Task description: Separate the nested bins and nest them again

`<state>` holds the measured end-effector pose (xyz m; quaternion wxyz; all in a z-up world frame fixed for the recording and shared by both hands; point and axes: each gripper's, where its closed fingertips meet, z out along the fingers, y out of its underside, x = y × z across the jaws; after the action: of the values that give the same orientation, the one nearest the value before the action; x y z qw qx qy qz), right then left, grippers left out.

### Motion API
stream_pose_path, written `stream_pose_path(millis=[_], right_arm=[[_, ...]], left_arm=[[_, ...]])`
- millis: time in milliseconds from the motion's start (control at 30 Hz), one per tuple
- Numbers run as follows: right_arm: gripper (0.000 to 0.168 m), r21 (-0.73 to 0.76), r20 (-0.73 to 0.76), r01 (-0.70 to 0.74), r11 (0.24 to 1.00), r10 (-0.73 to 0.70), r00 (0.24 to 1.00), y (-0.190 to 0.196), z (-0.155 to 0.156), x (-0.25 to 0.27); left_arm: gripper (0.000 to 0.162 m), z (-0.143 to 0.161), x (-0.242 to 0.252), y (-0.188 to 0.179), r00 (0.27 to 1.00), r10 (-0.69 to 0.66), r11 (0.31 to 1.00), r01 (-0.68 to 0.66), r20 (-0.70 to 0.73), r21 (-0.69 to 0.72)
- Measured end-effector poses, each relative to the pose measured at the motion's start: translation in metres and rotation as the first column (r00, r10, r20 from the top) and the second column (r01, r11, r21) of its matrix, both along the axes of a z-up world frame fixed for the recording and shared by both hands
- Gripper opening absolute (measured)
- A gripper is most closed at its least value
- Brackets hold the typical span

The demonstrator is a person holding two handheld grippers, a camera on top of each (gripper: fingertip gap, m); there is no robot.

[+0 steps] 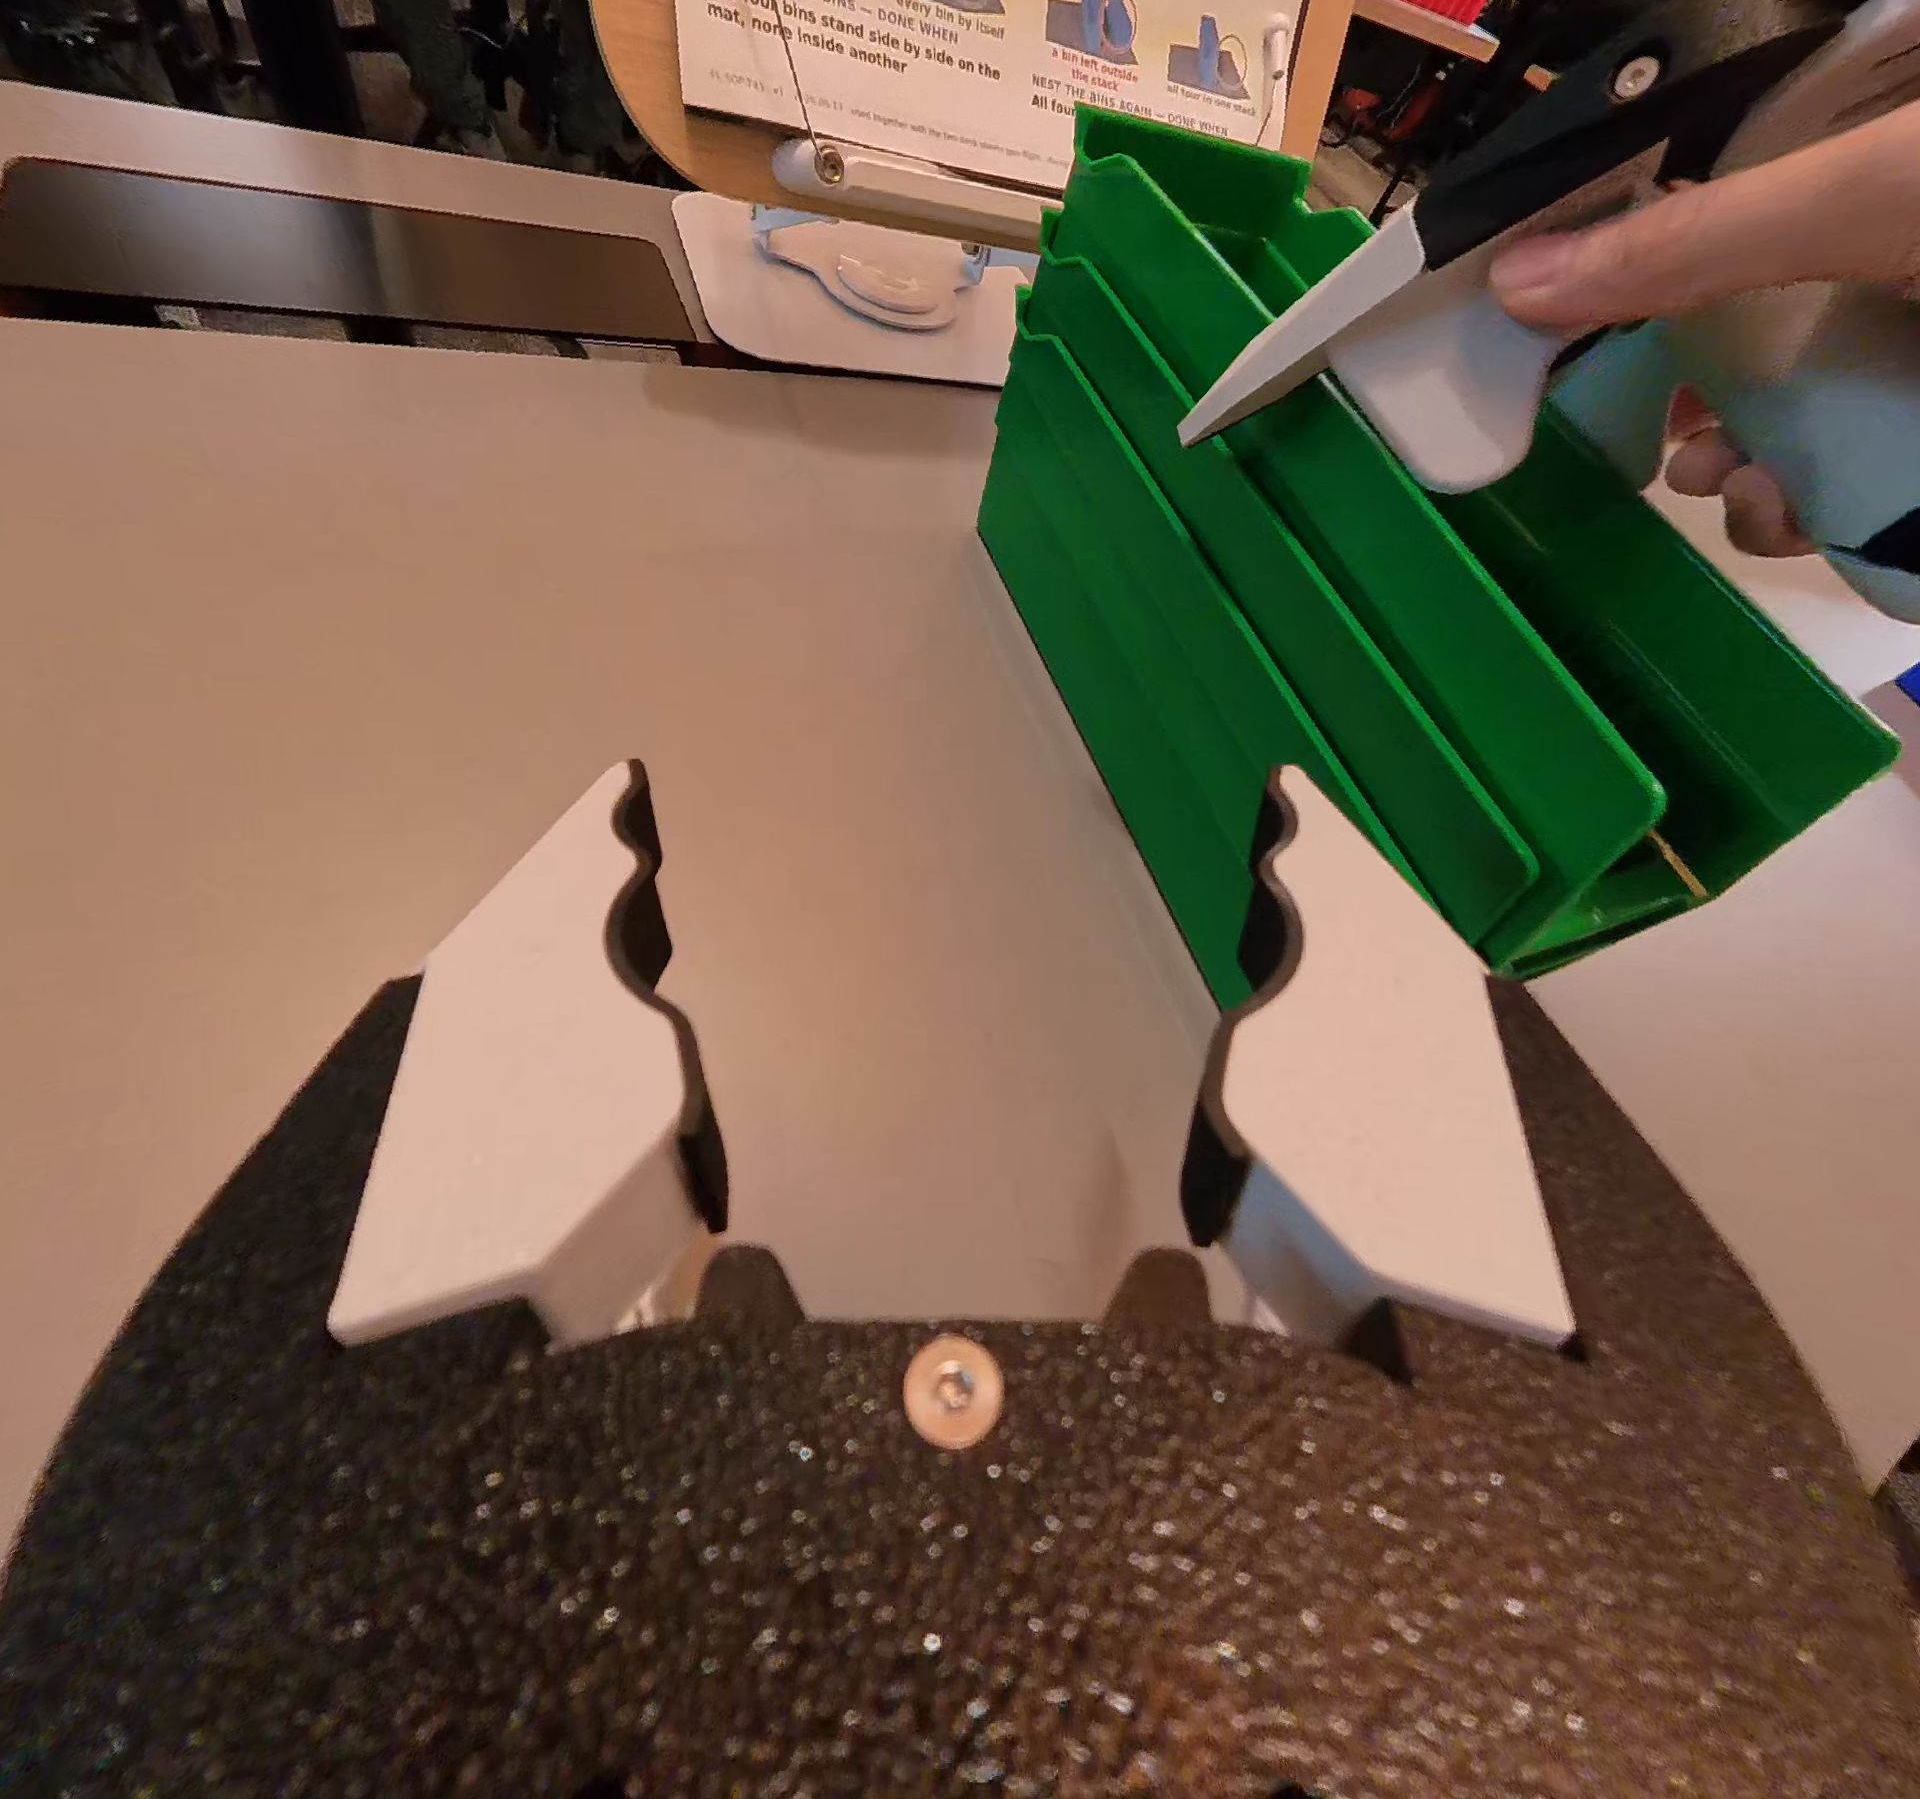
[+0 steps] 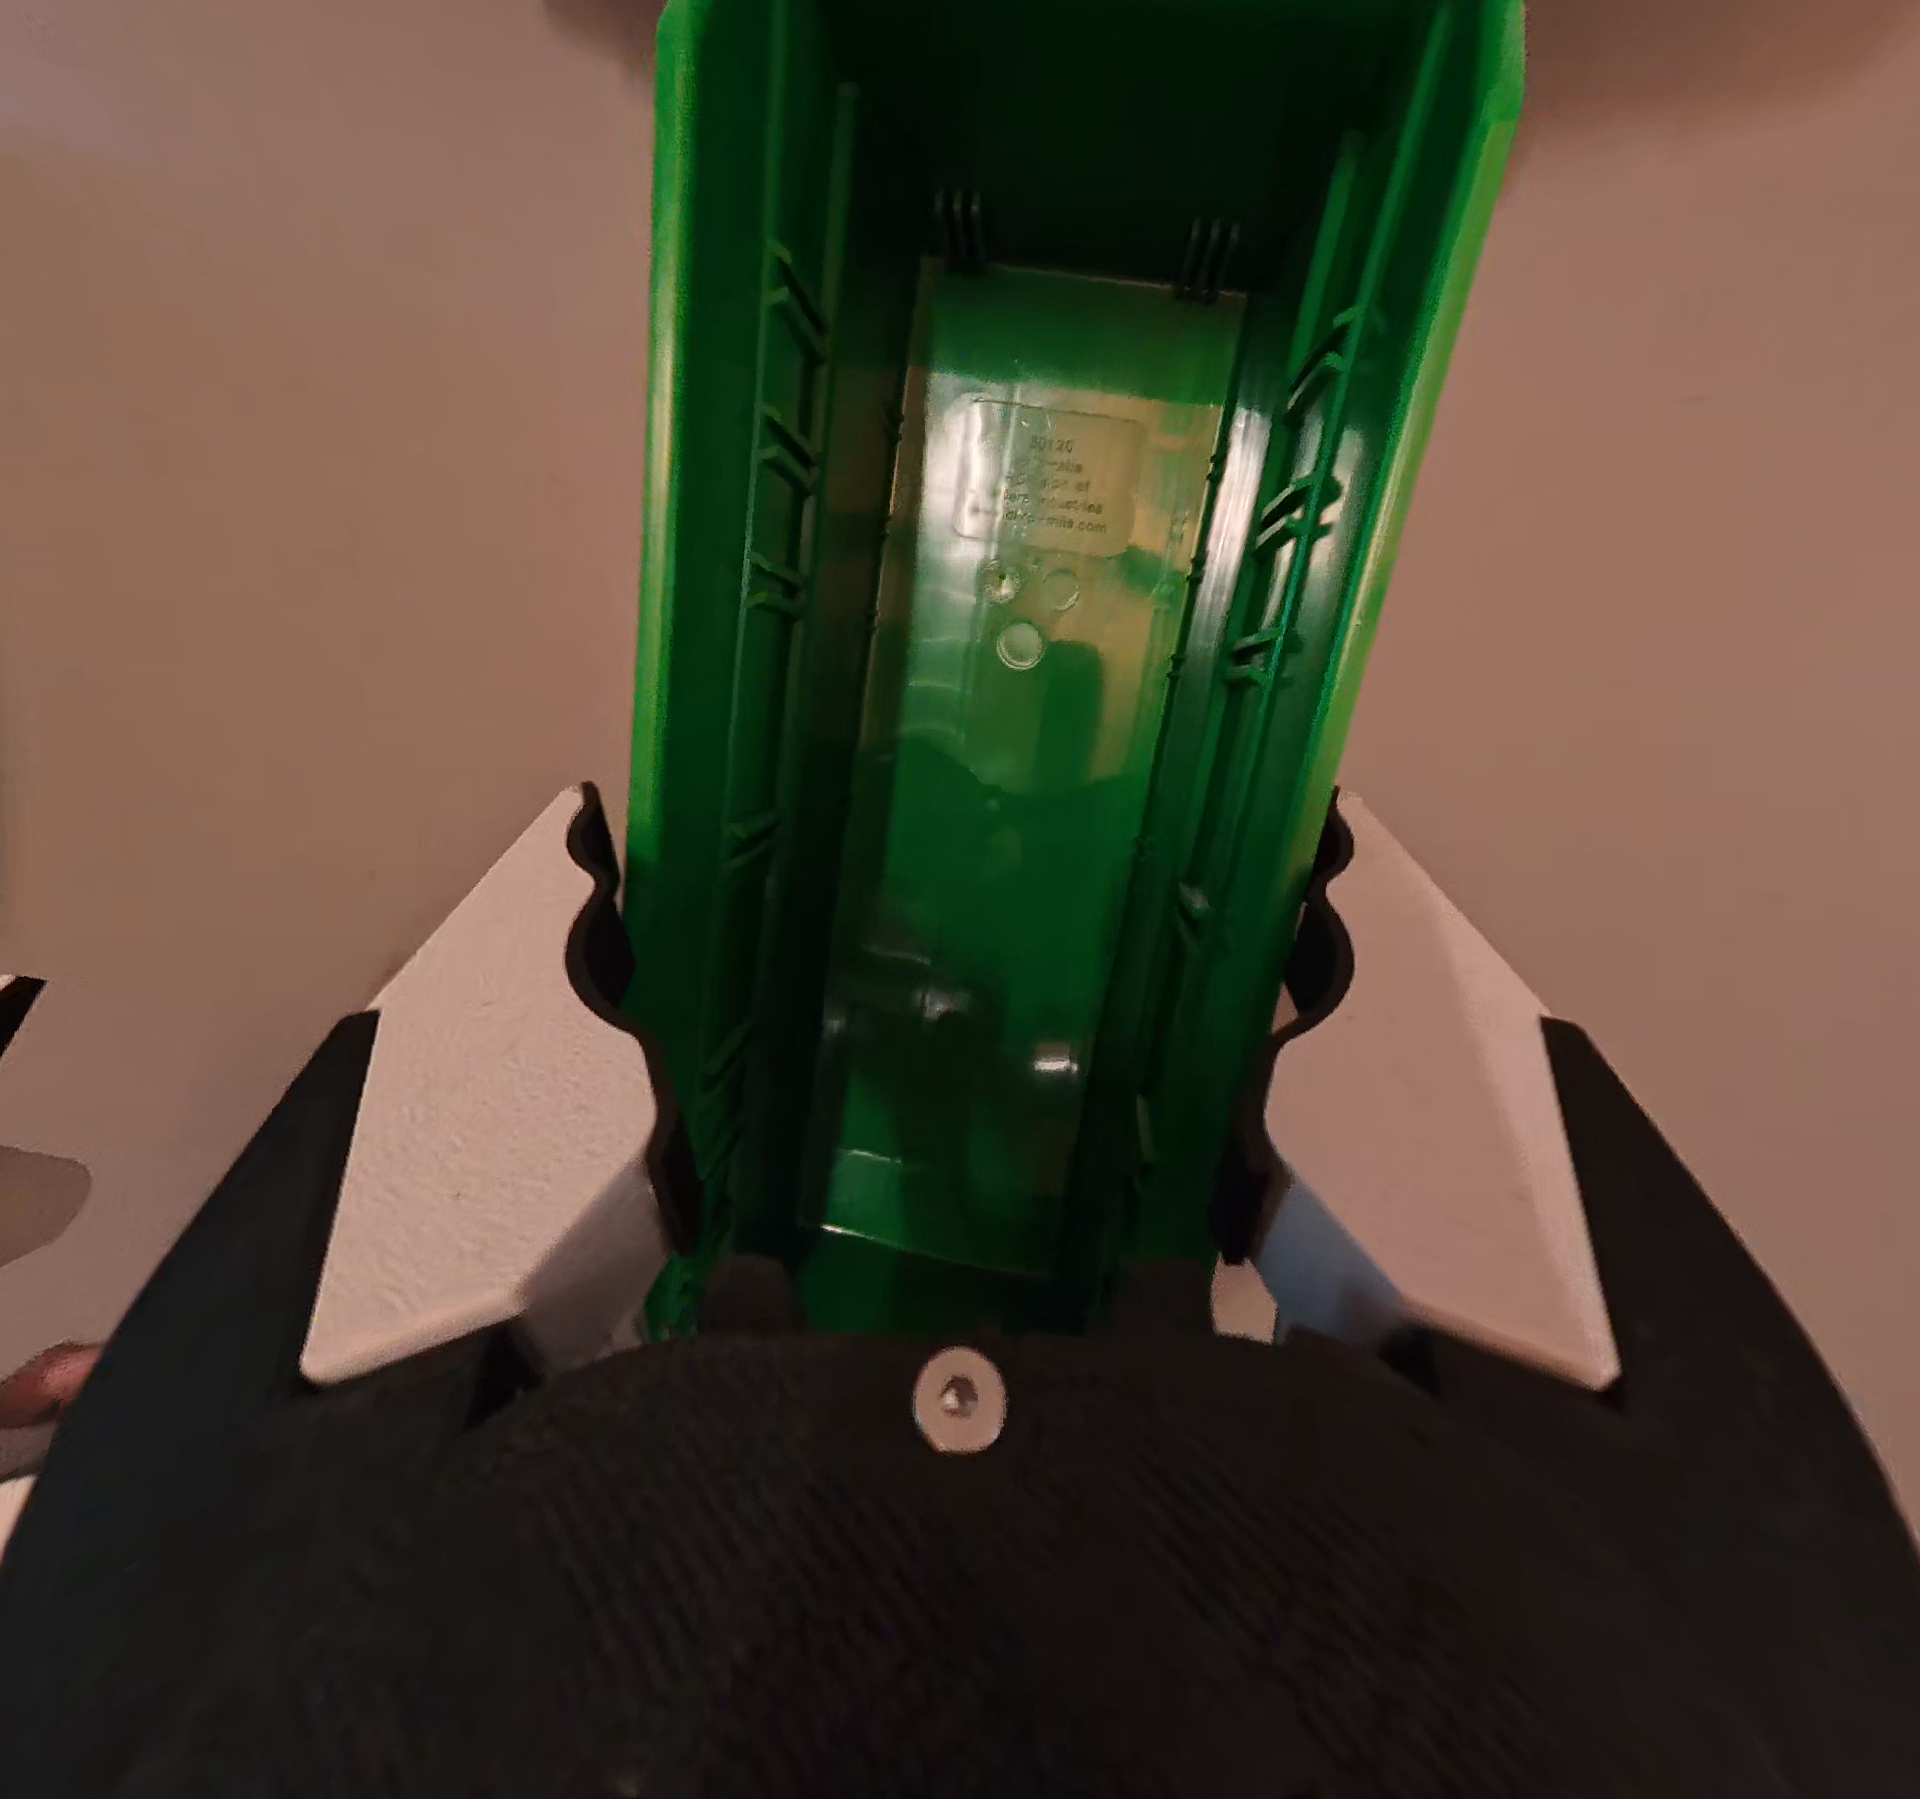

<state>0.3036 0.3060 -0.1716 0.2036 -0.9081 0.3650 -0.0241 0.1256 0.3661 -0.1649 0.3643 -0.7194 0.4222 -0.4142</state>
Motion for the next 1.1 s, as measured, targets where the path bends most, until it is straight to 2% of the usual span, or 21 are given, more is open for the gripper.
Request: stream_pose_path(millis=[133, 200, 300, 400, 500, 600, 700, 767, 833, 967, 1100], right_arm=[[0.138, 0.024, 0.024, -0.107, 0.994, 0.106, 0.994, 0.01, 0.028, -0.009], [0.135, 0.091, 0.09, -0.184, 0.979, 0.176, 0.98, 0.018, 0.061, -0.009], [0.143, 0.214, 0.228, -0.268, 0.939, 0.219, 0.949, 0.02, 0.114, -0.005], [0.147, 0.318, 0.445, -0.343, 0.884, 0.18, 0.877, 0.006, 0.156, 0.012], [0.15, 0.361, 0.636, -0.406, 0.84, 0.097, 0.766, -0.026, 0.174, 0.032], [0.142, 0.373, 0.744, -0.436, 0.819, 0.017, 0.668, -0.063, 0.165, 0.054], [0.142, 0.426, 0.744, -0.404, 0.809, -0.06, 0.666, -0.094, 0.137, 0.075], [0.156, 0.467, 0.733, -0.403, 0.787, -0.09, 0.674, -0.108, 0.115, 0.083], [0.158, 0.476, 0.735, -0.352, 0.806, -0.144, 0.663, -0.125, 0.089, 0.096], [0.158, 0.464, 0.721, -0.323, 0.825, -0.141, 0.678, -0.135, 0.039, 0.098], [0.158, 0.472, 0.733, -0.342, 0.812, -0.147, 0.664, -0.14, 0.024, 0.097]], left_arm=[[0.112, 0.002, -0.003, 0.004, 1.0, 0.016, 1.0, -0.016, 0.005, 0.024], [0.112, 0.001, -0.004, 0.004, 1.0, 0.015, 1.0, -0.015, 0.002, 0.019], [0.112, 0.002, -0.011, 0.013, 0.999, 0.037, 0.999, -0.037, 0.001, 0.023], [0.112, 0.01, -0.026, 0.029, 0.996, 0.085, 0.996, -0.085, 0.015, 0.039], [0.112, 0.028, -0.047, 0.048, 0.99, 0.132, 0.989, -0.135, 0.053, 0.066], [0.112, 0.044, -0.069, 0.08, 0.985, 0.17, 0.974, -0.174, 0.04, 0.146], [0.113, 0.059, -0.088, 0.131, 0.97, 0.234, 0.951, -0.215, -0.062, 0.224], [0.112, 0.077, -0.098, 0.174, 0.949, 0.302, 0.919, -0.265, -0.089, 0.291], [0.113, 0.089, -0.1, 0.213, 0.934, 0.336, 0.902, -0.282, -0.124, 0.328], [0.121, 0.075, -0.094, 0.266, 0.896, 0.32, 0.925, -0.225, -0.309, 0.307], [0.131, 0.044, -0.078, 0.288, 0.843, 0.247, 0.963, -0.16, -0.477, 0.217]])
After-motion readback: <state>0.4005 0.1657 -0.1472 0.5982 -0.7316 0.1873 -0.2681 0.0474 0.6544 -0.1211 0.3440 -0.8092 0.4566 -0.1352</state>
